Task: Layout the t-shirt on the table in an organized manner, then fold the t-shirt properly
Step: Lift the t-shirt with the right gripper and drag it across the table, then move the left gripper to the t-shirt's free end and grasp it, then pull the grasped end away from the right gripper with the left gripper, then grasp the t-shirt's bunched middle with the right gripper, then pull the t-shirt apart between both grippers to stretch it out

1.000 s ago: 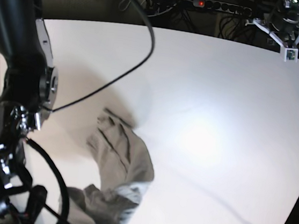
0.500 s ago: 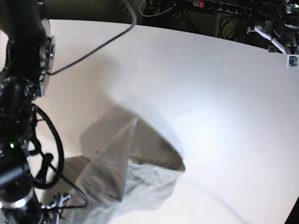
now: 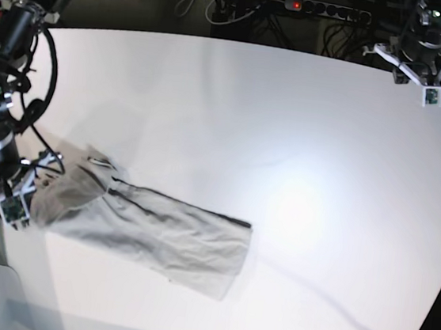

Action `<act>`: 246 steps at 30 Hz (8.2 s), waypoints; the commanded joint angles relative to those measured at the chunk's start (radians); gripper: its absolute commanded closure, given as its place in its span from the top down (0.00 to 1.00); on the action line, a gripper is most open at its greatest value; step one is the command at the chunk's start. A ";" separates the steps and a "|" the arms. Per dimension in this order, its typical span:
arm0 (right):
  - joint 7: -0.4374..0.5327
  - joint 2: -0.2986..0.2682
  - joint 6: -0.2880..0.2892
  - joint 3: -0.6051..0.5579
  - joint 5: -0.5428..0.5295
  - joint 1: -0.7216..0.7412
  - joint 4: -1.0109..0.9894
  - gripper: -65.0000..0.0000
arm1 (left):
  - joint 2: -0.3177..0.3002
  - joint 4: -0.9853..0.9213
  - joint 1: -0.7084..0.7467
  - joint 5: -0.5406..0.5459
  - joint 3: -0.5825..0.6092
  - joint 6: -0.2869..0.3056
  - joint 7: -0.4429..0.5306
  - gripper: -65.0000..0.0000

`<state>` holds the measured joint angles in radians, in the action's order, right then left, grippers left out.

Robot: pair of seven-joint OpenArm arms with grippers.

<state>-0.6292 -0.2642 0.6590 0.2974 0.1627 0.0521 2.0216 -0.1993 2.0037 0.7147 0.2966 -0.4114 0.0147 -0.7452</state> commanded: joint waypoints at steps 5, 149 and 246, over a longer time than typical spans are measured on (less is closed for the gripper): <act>0.018 0.013 -0.015 0.019 0.004 -0.111 0.015 0.14 | -0.009 0.018 -0.008 -0.003 -0.007 -0.002 0.014 0.00; 0.018 0.213 0.039 0.078 0.005 -0.268 0.011 0.58 | -0.167 0.024 -0.412 0.207 0.108 0.095 -0.132 0.00; 0.072 0.127 -0.048 -0.007 0.004 0.365 -0.549 0.00 | -0.114 0.013 -0.155 0.657 -0.395 0.098 -0.141 0.00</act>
<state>-0.5797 -0.1184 0.6151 0.2901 0.1768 0.3786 1.4609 -0.2996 2.0045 0.5560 0.9283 -0.8013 0.1173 -0.9012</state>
